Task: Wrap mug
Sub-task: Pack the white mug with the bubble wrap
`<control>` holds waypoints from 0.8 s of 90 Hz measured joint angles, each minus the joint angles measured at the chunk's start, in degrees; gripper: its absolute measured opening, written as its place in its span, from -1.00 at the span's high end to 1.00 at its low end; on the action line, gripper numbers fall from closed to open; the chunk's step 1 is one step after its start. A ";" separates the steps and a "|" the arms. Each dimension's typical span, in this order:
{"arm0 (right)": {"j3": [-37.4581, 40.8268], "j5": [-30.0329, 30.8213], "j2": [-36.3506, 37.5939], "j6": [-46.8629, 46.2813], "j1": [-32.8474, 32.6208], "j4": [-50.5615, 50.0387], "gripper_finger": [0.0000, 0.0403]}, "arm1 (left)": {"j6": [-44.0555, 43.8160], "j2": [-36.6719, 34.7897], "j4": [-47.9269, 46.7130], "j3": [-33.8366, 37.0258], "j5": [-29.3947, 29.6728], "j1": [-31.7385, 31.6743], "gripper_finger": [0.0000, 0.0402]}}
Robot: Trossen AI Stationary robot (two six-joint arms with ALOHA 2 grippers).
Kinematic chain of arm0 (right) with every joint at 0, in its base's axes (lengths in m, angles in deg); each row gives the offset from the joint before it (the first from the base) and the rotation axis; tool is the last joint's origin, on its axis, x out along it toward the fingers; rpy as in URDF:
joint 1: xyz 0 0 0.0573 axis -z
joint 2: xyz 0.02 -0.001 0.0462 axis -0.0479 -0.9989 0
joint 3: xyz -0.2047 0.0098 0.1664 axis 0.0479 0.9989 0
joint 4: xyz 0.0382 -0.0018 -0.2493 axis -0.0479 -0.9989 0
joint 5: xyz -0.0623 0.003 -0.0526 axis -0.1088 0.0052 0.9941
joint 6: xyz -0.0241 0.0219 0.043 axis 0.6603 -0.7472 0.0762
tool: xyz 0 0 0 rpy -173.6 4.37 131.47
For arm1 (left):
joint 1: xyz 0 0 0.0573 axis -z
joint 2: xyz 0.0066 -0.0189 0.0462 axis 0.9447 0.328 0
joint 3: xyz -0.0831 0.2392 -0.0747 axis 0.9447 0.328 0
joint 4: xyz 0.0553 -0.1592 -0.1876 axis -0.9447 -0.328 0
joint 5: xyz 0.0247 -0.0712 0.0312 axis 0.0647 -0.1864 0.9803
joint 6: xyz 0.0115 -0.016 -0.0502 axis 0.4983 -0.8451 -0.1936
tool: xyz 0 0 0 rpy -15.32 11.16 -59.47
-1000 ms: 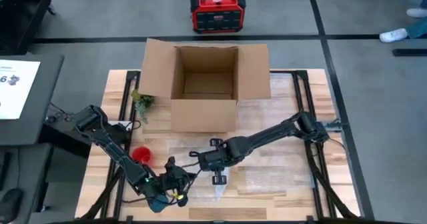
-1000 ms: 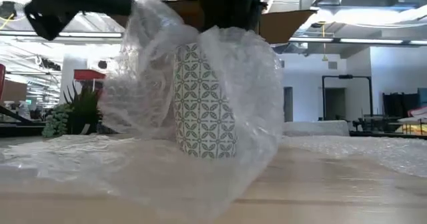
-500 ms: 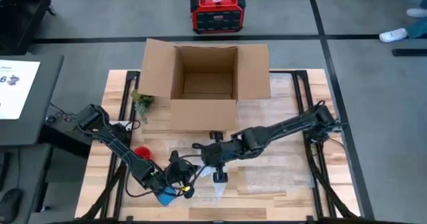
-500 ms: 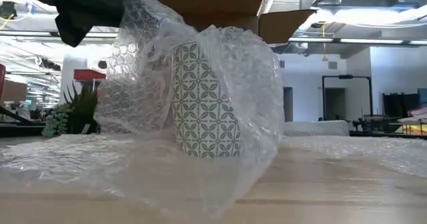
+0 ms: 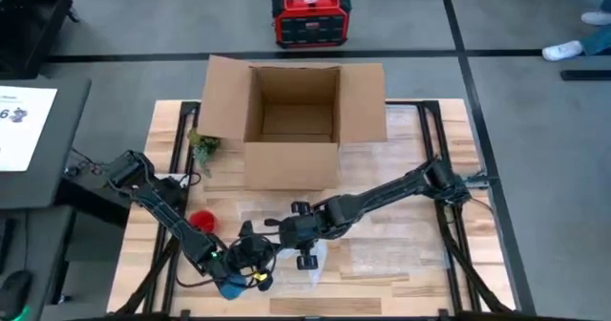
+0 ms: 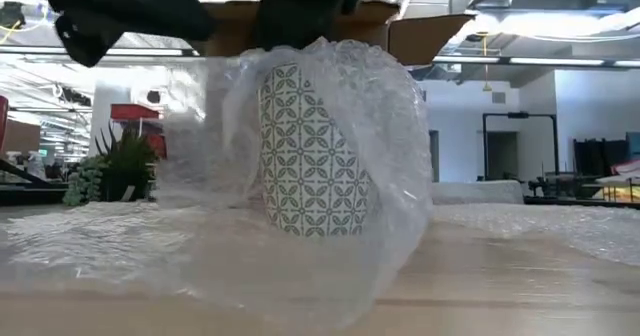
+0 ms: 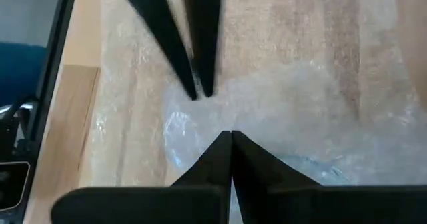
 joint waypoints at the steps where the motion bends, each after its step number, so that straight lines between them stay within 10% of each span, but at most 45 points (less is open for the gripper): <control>1: 0.01 0.00 -0.07 0.00 0.00 0.04 1.00 | -0.03 0.00 -0.01 0.00 -0.01 0.12 1.00; 72: 0.55 4.88 5.48 -1.73 0.19 -7.08 1.00 | -0.98 0.00 -0.22 0.00 0.13 0.59 1.00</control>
